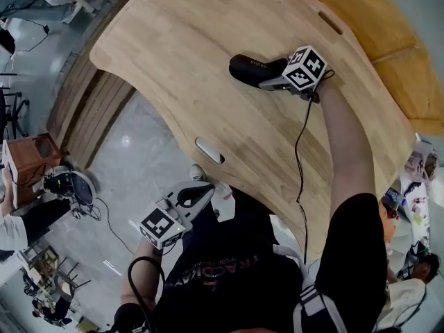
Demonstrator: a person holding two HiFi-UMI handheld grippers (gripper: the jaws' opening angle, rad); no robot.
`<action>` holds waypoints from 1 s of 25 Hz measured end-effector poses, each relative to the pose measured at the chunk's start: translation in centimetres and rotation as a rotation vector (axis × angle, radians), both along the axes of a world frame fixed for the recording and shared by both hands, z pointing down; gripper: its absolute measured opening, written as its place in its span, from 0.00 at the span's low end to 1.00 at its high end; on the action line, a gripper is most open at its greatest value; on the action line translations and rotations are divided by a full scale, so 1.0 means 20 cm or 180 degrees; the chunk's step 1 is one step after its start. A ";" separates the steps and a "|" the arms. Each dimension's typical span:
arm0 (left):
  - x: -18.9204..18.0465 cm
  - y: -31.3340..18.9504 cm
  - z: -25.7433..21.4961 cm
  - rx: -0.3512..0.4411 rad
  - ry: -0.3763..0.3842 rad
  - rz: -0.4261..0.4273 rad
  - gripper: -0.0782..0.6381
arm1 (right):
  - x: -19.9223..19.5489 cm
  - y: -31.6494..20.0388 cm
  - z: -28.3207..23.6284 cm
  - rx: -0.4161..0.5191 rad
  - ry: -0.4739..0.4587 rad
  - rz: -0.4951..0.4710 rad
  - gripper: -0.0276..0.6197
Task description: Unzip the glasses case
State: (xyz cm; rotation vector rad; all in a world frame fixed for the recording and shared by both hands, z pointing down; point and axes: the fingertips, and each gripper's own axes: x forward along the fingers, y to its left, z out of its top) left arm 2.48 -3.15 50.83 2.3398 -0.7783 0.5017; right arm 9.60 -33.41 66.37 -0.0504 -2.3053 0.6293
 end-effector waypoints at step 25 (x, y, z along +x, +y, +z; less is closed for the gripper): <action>-0.11 -0.08 -0.04 0.0368 -0.0110 0.0276 0.12 | 0.17 0.36 -0.70 0.1112 -0.0648 0.1753 0.07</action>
